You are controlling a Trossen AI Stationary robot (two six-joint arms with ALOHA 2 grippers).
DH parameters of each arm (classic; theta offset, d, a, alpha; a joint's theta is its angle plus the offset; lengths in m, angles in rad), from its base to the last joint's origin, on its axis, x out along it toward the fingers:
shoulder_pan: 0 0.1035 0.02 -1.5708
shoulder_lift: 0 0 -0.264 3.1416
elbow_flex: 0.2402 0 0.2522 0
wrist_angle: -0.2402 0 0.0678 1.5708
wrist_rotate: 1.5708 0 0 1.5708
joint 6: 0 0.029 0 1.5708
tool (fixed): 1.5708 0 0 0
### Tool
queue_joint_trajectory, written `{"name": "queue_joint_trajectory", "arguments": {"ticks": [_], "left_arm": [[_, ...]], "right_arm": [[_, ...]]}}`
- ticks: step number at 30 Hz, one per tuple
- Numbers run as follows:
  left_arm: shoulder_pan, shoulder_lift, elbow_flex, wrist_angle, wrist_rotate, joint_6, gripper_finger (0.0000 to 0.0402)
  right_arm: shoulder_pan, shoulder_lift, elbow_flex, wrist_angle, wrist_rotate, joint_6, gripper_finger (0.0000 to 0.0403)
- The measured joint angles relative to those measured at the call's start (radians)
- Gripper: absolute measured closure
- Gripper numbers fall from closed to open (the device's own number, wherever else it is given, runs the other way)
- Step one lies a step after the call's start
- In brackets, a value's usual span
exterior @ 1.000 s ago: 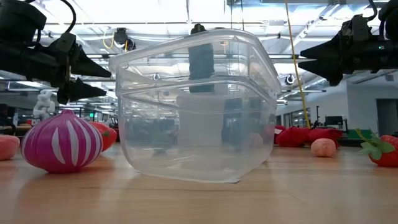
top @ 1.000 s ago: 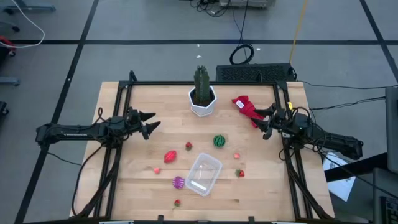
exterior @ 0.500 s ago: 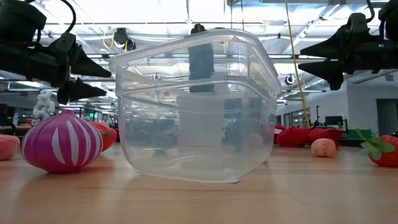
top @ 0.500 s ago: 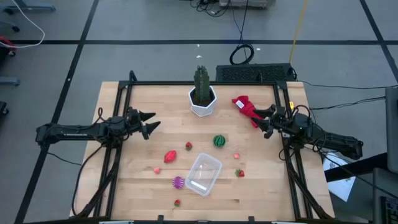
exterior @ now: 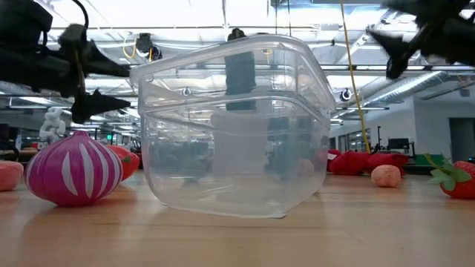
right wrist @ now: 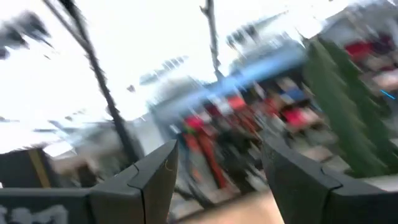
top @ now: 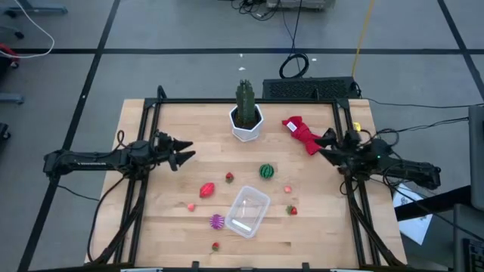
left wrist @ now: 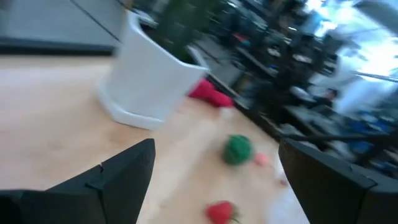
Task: Pick and placing Produce into tupperware
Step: Put the green watermelon into the transparent bin
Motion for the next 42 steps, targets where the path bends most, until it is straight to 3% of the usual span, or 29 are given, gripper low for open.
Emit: {"name": "queue_joint_trajectory", "arguments": {"ticks": [5,11,14,18,21,25,29,32,42], "left_arm": [[-0.001,0.0,0.032,0.04,0.13,-0.027,0.0052],[-0.058,0.0,0.214,-0.032,0.168,0.158,0.0053],[-0.111,0.009,0.364,-0.193,0.11,0.266,0.0053],[-0.201,0.086,0.561,-0.521,-0.054,0.296,0.0053],[-0.271,0.176,0.673,-0.759,-0.157,0.197,0.0053],[-0.344,0.291,0.727,-0.988,-0.252,0.02,0.0053],[-0.377,0.377,0.728,-1.071,-0.289,-0.072,0.0053],[-0.384,0.427,0.728,-1.079,-0.316,-0.087,0.0053],[-0.342,0.493,0.728,-1.095,-0.371,-0.045,0.0053]], "right_arm": [[0.065,0.008,0.022,0.086,0.014,-0.031,0.0179],[0.164,0.126,0.084,0.02,0.015,-0.169,0.0179],[0.217,0.233,0.145,0.018,0.017,-0.27,0.0179],[0.29,0.432,0.265,-0.017,0.064,-0.388,0.0179],[0.337,0.589,0.407,-0.163,0.168,-0.434,0.0179],[0.375,0.788,0.629,-0.509,0.294,-0.404,0.0179],[0.388,0.951,0.798,-0.766,0.356,-0.35,0.0179],[0.39,1.04,0.863,-0.852,0.356,-0.334,0.0179],[0.358,1.148,0.878,-0.992,0.356,-0.373,0.0179]]}}
